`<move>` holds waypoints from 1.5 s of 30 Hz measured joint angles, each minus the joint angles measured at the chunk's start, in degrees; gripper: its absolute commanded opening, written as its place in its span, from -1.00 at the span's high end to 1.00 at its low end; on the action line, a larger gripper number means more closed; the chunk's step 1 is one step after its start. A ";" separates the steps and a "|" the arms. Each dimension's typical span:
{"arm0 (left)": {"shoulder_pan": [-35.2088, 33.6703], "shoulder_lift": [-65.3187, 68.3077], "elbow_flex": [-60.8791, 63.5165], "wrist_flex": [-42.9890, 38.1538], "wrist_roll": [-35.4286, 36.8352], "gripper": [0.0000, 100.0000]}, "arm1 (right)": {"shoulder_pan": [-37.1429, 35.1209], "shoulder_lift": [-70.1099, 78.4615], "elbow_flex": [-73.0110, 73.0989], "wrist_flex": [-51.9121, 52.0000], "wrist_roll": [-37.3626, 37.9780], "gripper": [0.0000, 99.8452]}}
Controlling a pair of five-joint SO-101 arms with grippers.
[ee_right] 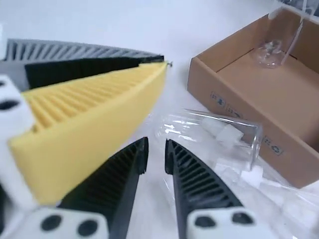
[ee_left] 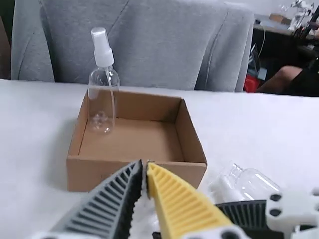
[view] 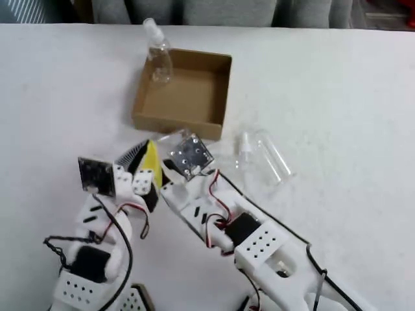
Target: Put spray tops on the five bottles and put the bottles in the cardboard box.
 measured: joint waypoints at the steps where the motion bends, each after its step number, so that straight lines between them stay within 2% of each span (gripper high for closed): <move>1: 0.00 -3.16 1.85 0.00 0.00 0.96 | 0.00 0.00 0.00 0.26 0.00 0.92; 11: 0.00 -6.24 3.08 0.00 0.00 0.96 | 0.00 -0.09 -0.09 0.44 0.00 0.93; 19: 0.88 -6.24 3.96 0.00 -0.09 0.96 | 0.00 -1.58 -0.09 4.48 0.00 0.93; 45: 1.14 -6.33 3.96 0.00 0.09 0.96 | 0.00 -3.16 0.00 4.84 0.00 0.93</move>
